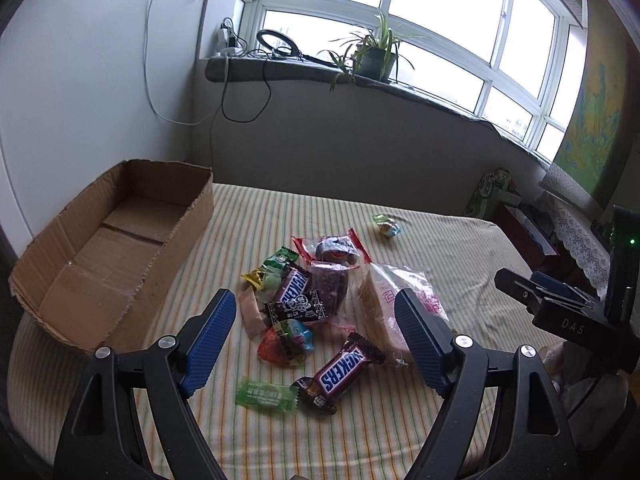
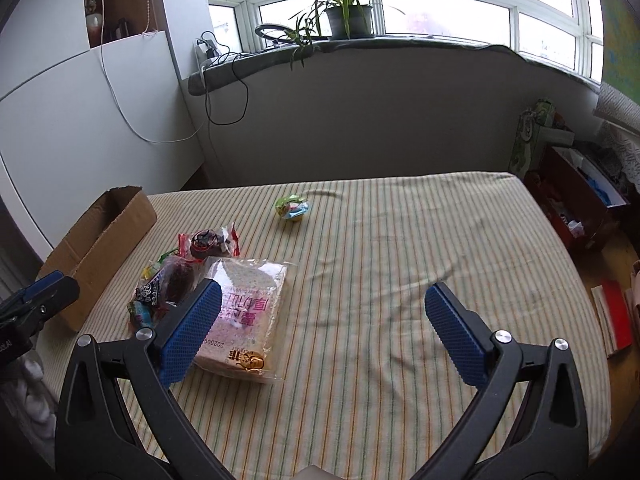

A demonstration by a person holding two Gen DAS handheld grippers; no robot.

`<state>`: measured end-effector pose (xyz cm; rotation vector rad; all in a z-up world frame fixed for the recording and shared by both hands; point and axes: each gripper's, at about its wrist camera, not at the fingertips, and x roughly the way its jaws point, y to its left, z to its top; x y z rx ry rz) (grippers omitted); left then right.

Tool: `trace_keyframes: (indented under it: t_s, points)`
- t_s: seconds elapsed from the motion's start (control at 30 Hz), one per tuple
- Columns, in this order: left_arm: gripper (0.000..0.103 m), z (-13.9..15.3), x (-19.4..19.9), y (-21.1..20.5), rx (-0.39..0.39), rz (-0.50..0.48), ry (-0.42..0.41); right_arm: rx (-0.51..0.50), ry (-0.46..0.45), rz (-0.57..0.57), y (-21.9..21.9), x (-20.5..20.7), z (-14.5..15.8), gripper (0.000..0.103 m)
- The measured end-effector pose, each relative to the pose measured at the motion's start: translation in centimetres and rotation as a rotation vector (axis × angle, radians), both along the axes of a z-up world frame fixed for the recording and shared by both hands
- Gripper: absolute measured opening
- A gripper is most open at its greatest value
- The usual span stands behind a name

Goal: Organize snacks
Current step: 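Move the right tool to the bread loaf and close around it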

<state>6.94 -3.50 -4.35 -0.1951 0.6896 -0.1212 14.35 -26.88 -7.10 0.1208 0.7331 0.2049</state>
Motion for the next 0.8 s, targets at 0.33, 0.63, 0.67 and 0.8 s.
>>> trace_keyframes:
  t_s: [0.33, 0.63, 0.67, 0.8]
  points:
    - [0.072, -2.6, 2.1, -1.8, -0.099, -0.134, 0.119, 0.284, 0.176, 0.115, -0.8, 2.1, -3.2, 0.103]
    - [0.050, -4.2, 3.6, -3.5, -0.114, -0.226, 0.178, 0.380, 0.289, 0.160, -0.3, 3.8, -5.2, 0.086]
    - [0.050, -4.4, 3.8, -3.7, -0.111, -0.234, 0.182, 0.382, 0.297, 0.166, -0.1, 3.9, -5.4, 0.085]
    - [0.050, -4.9, 4.1, -4.3, -0.098, -0.259, 0.198, 0.404, 0.332, 0.183, 0.4, 4.6, -6.3, 0.080]
